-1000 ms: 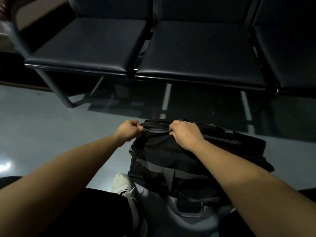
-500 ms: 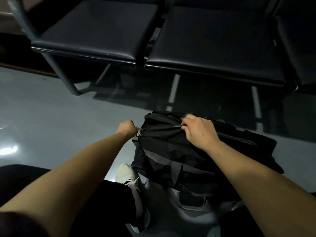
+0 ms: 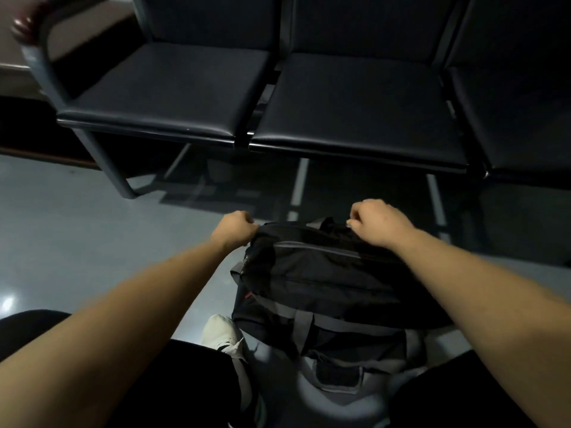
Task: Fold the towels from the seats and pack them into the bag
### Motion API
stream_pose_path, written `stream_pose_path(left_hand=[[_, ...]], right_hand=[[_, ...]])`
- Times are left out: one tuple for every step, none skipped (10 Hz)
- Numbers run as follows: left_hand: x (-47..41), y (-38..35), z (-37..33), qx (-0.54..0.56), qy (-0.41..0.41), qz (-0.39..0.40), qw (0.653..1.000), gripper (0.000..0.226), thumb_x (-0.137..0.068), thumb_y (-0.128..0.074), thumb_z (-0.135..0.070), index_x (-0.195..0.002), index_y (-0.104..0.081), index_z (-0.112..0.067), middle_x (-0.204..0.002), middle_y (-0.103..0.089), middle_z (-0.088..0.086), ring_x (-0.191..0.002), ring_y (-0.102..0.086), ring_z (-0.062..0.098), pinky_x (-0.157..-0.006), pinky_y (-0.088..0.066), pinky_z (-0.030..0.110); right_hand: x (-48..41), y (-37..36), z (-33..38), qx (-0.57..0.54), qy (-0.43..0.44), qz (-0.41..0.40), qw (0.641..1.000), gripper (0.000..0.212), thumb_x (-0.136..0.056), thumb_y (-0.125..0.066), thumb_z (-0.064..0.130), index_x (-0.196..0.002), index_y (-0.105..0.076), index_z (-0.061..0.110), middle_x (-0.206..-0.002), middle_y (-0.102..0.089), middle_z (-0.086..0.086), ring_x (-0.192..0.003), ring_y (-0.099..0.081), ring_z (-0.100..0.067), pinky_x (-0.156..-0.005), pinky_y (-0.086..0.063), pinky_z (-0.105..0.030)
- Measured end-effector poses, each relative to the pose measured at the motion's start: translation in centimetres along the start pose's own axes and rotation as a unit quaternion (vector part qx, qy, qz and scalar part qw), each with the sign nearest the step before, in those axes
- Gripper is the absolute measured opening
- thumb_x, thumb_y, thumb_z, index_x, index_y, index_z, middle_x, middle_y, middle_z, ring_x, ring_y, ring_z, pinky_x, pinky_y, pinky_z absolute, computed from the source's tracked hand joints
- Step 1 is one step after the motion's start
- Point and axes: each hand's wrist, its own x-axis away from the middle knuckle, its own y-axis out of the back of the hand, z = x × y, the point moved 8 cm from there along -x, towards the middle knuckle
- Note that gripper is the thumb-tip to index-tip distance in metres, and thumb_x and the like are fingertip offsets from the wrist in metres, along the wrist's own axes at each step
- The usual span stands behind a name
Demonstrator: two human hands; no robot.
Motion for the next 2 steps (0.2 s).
stream_pose_path(left_hand=[[0.6, 4.2, -4.7, -0.062, -0.073, -0.004, 0.995, 0.022, -0.099, -0.056, -0.033, -0.102, -0.066, -0.013, -0.091, -0.072, 0.007, -0.076, -0.069, 0.020, -0.077, -0.059, 0.035], [1.1, 9.6, -10.0, -0.064, -0.131, -0.028, 0.989, 0.019, -0.097, -0.058, -0.033, -0.094, -0.067, -0.016, -0.086, -0.073, 0.006, -0.076, -0.071, 0.022, -0.079, -0.059, 0.035]], right_hand=[[0.5, 4.6, -3.5, -0.017, -0.028, -0.019, 0.999, 0.018, -0.098, -0.056, 0.037, -0.100, -0.068, 0.024, -0.104, -0.069, -0.004, -0.096, -0.064, -0.027, -0.083, -0.053, -0.038], [0.6, 9.4, -6.8, -0.043, -0.054, -0.055, 0.996, 0.019, -0.099, -0.056, 0.037, -0.100, -0.067, 0.022, -0.099, -0.069, -0.004, -0.090, -0.063, -0.024, -0.082, -0.054, -0.039]])
